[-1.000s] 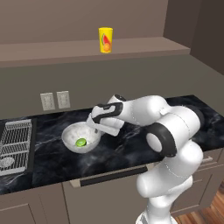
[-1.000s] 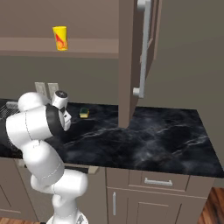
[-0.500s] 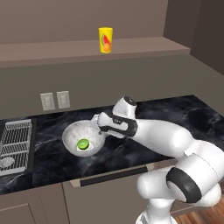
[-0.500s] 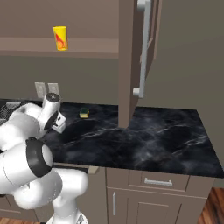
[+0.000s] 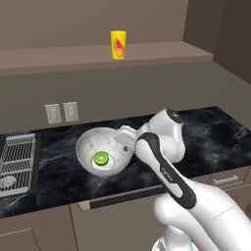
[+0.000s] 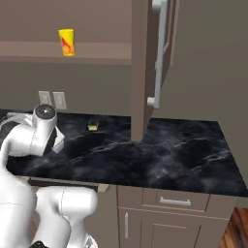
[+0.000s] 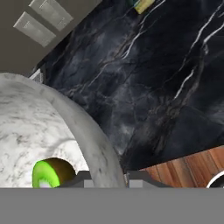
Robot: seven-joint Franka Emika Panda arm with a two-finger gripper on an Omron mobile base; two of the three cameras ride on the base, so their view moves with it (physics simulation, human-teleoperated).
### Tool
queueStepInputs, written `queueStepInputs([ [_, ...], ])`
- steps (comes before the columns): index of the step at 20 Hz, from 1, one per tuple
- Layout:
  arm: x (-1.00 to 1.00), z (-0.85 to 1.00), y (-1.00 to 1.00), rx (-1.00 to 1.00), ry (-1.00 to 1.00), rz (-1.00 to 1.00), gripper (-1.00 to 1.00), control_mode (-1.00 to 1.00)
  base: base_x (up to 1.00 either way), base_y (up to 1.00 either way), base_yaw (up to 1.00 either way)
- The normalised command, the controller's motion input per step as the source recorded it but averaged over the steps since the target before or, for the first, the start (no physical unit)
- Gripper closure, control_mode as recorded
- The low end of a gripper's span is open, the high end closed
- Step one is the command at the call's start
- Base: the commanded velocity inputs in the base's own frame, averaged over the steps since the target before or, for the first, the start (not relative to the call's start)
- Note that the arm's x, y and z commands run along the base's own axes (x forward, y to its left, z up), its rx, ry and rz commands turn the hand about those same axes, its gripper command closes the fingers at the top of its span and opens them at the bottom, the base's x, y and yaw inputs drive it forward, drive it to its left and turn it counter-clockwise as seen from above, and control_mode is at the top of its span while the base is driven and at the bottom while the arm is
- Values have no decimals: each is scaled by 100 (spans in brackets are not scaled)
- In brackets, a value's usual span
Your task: Move the cup from next to the sink to the open cabinet. Then, move the bowl with the kiwi to the fridge to clear the area for faucet cleaning.
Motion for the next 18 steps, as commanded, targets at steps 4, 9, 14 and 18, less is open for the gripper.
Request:
queueStepInputs([
  [4, -86, 100, -24, 0, 3, -16, 100, -100, 0, 0, 0],
  [9, -87, 100, -21, 0, 11, -21, 100, -100, 0, 0, 0],
  [14, -72, 100, -24, -1, 16, -19, 100, -100, 0, 0, 0],
  [18, -72, 81, -31, 0, 7, -15, 100, -100, 0, 0, 0],
])
